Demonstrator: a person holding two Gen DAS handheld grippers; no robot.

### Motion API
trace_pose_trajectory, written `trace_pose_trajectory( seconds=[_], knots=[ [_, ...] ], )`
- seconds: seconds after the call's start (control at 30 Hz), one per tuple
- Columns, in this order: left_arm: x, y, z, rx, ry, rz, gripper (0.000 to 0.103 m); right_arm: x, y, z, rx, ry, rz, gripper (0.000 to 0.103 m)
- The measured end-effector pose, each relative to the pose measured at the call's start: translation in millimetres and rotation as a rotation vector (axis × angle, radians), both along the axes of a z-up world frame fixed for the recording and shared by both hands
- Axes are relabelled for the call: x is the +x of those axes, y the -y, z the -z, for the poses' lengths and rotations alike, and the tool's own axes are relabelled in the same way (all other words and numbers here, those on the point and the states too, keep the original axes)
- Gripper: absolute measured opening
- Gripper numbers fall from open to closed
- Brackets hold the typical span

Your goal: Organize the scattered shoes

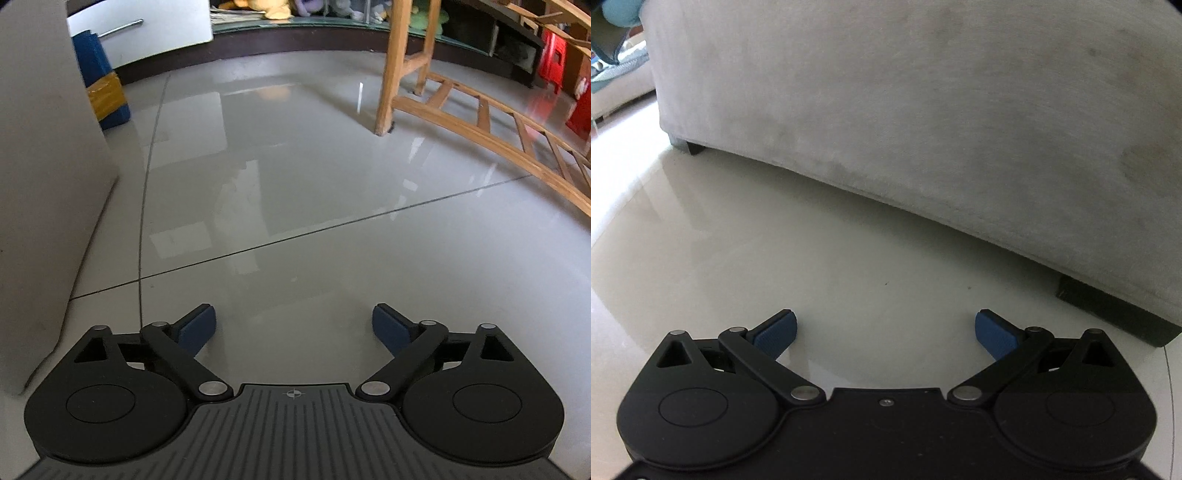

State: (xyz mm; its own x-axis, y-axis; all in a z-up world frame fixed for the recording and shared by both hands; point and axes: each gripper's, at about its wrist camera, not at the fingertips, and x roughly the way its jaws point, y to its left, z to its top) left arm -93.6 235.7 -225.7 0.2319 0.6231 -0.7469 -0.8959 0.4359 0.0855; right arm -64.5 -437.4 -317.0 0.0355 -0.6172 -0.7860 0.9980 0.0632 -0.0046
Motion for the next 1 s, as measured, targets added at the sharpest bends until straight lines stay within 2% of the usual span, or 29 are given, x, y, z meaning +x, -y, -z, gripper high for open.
trace_pose_trajectory(
  seconds=[0.07, 0.4, 0.5, 1.0],
  knots=[
    [-0.9, 0.3, 1.2, 0.012, 0.006, -0.004, 0.101, -2.6, -3.5, 2.8, -0.019, 0.002, -0.001, 0.103],
    [-5.0, 2.4, 6.6, 0.07, 0.038, -0.014, 0.103, -13.8, -25.9, 13.3, -0.103, 0.01, -0.016, 0.103],
    [-6.0, 3.0, 7.8, 0.089, 0.048, -0.013, 0.103, -5.7, -9.2, 18.9, -0.118, 0.013, -0.024, 0.103],
    [-8.7, 7.9, 13.1, 0.174, 0.09, -0.004, 0.103, 6.0, 3.4, 19.1, -0.137, 0.017, -0.029, 0.103]
  ],
)
